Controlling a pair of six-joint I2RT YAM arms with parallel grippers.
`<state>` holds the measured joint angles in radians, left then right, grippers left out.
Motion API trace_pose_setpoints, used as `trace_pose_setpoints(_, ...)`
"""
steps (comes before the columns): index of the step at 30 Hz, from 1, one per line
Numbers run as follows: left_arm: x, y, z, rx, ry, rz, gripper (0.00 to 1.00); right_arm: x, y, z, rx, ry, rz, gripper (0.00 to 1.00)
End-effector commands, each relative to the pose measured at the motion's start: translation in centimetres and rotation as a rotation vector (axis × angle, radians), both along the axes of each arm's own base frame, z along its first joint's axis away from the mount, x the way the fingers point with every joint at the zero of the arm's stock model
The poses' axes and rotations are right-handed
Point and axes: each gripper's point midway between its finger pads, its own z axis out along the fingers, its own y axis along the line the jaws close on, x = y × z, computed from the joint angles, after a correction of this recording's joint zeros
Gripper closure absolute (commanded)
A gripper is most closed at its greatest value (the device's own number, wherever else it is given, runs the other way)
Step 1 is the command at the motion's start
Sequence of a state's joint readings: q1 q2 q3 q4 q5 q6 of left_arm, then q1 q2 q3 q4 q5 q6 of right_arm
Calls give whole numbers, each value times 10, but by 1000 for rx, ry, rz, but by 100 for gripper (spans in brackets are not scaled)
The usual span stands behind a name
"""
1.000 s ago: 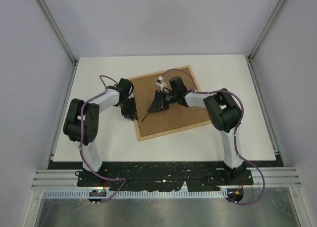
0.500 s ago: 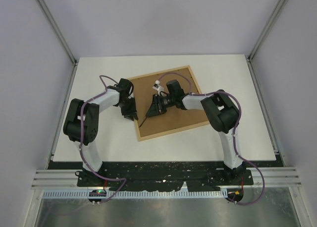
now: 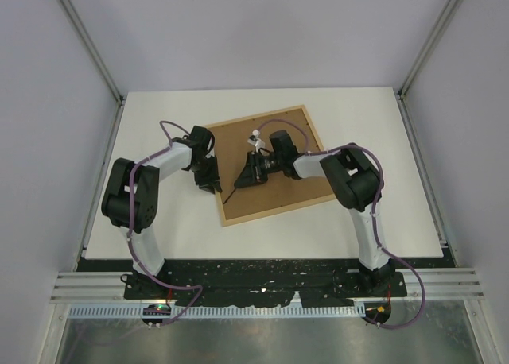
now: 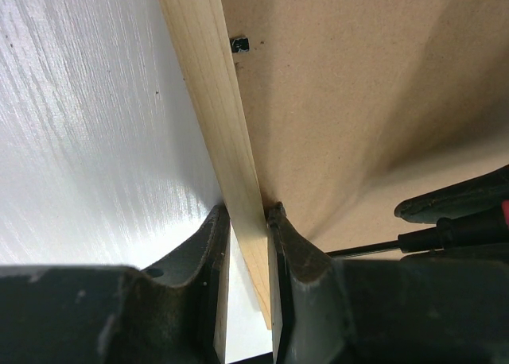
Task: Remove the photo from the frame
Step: Release the photo frame item from the photo frame.
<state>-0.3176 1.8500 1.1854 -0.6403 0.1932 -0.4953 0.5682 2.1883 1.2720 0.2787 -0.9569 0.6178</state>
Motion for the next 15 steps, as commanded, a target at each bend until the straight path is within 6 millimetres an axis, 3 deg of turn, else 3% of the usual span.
trace_pose_setpoints(1, -5, 6, -25, 55, 9, -12, 92, -17, 8, -3, 63, 48, 30, 92)
trace_pose_setpoints(15, -6, 4, -26, 41, 17, -7, 100, -32, 10, -4, 157, 113, 3, 92)
